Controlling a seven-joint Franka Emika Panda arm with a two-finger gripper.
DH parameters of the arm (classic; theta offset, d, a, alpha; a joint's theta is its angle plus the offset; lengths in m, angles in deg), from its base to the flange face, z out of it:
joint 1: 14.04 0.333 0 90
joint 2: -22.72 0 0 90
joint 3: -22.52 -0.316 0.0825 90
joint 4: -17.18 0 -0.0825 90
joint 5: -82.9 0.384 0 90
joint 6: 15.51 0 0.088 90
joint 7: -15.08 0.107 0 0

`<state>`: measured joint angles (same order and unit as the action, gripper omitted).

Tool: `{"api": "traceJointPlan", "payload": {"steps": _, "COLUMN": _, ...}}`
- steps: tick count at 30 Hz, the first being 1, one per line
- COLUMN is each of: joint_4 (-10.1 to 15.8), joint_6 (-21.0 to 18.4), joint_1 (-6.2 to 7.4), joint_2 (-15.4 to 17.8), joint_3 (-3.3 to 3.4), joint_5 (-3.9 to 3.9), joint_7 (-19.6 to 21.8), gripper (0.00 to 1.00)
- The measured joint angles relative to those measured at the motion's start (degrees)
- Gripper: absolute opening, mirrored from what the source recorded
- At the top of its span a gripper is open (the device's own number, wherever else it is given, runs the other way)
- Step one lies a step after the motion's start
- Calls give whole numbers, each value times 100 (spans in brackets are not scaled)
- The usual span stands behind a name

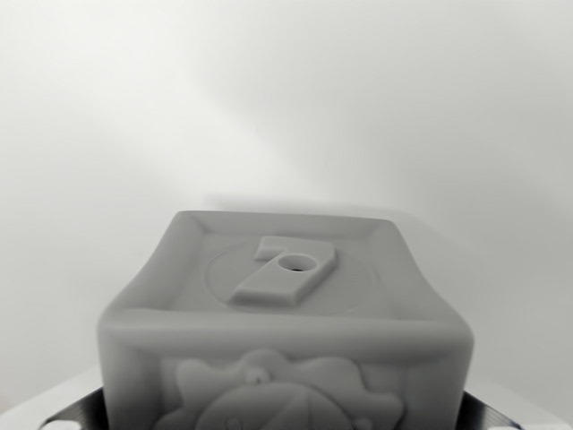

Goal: Destack cube

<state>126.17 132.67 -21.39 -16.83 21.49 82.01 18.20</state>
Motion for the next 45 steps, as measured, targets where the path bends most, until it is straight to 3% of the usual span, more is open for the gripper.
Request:
{"api": "traceJointPlan", "payload": {"steps": 21, "joint_4": -82, "joint_6": 135, "joint_1": 10, "joint_2": -205, "joint_3": 9, "joint_5": 0, "joint_7": 0, "gripper": 0}}
{"api": "traceJointPlan", "payload": {"steps": 22, "joint_4": -82, "joint_6": 136, "joint_1": 10, "joint_2": -205, "joint_3": 9, "joint_5": 0, "joint_7": 0, "gripper": 100}}
{"api": "traceJointPlan", "payload": {"steps": 45, "joint_4": -86, "joint_6": 145, "joint_1": 11, "joint_2": -226, "joint_3": 11, "joint_5": 0, "joint_7": 0, "gripper": 100}}
